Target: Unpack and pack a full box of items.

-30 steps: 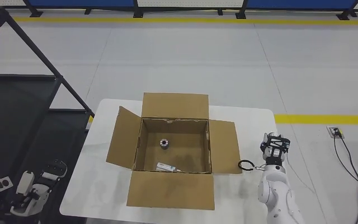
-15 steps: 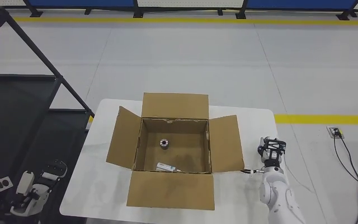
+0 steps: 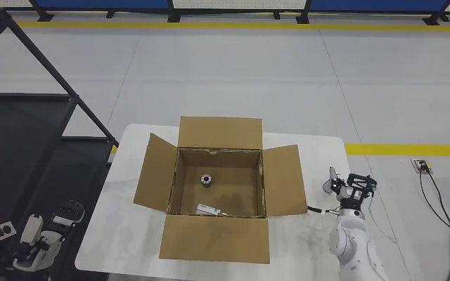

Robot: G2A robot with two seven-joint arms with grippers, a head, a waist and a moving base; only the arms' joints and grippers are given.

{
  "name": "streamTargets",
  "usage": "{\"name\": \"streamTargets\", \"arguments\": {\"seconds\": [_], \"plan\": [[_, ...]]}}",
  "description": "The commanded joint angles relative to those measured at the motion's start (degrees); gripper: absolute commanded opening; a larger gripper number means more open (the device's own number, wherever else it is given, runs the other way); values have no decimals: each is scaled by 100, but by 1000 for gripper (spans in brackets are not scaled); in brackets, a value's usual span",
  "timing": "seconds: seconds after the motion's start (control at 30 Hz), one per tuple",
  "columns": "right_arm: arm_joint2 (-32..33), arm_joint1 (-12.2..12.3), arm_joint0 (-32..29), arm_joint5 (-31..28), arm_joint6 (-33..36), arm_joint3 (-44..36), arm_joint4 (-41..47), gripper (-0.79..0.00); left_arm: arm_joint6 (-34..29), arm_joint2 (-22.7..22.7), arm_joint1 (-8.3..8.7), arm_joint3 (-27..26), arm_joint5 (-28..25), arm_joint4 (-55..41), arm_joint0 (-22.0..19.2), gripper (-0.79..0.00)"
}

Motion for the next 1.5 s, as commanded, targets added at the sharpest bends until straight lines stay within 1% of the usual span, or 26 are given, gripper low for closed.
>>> {"name": "streamTargets", "arguments": {"seconds": [0.0, 0.07, 0.13, 0.2, 0.27, 0.37, 0.43, 0.47, 0.53, 0.67, 0.73, 0.83, 0.93, 1.0, 1.07, 1.37, 1.47], "plan": [[-43, -31, -440, 129, -208, -960, 199, 0, 0, 0, 0, 0, 0, 0, 0, 0], [-180, -65, -834, 340, -159, -1886, 221, 0, 0, 0, 0, 0, 0, 0, 0, 0], [-386, -81, -1210, 381, -36, -2741, 61, 0, 0, 0, 0, 0, 0, 0, 0, 0], [-646, -82, -1459, 256, 324, -3440, -177, 0, 0, 0, 0, 0, 0, 0, 0, 0], [-962, -78, -1557, 113, 781, -3947, -554, 0, 0, 0, 0, 0, 0, 0, 0, 0], [-1558, -101, -1445, 211, 1313, -4359, -1248, 0, 0, 0, 0, 0, 0, 0, 0, 0], [-1976, -145, -1264, 678, 1477, -4407, -1824, 0, 0, 0, 0, 0, 0, 0, 0, 0], [-2231, -173, -1158, 820, 1553, -4396, -2018, 0, 0, 0, 0, 0, 0, 0, 0, 0], [-2616, -219, -973, 866, 1789, -4410, -2139, 0, 0, 0, 0, 0, 0, 0, 0, 0], [-3263, -293, -489, 634, 2573, -4019, -2706, 0, 0, 0, 0, 0, 0, 0, 0, 0], [-3651, -370, -113, 648, 3013, -3554, -2955, 0, 0, 0, 0, 0, 0, 0, 0, 0], [-4233, -553, 619, 827, 3699, -2524, -3161, 0, 0, 0, 0, 0, 0, 0, 0, 0], [-4741, -814, 1384, 1004, 4334, -1417, -2811, 0, 0, 0, 0, 0, 0, 0, 0, 0], [-4939, -1016, 1872, 997, 4807, -778, -2124, 0, 0, 0, 0, 0, 0, 0, 0, 0], [-5055, -1200, 2340, 1204, 5143, -198, -1717, 0, 0, 0, 0, 0, 0, 0, 0, 0], [-5055, -1200, 2340, 1204, 5143, -198, -1717, 0, 0, 0, 0, 0, 0, 0, 0, 0], [-5012, -1204, 2254, 1055, 5150, -194, -1615, 0, 0, 0, 0, 0, 0, 0, 0, 0]]}}
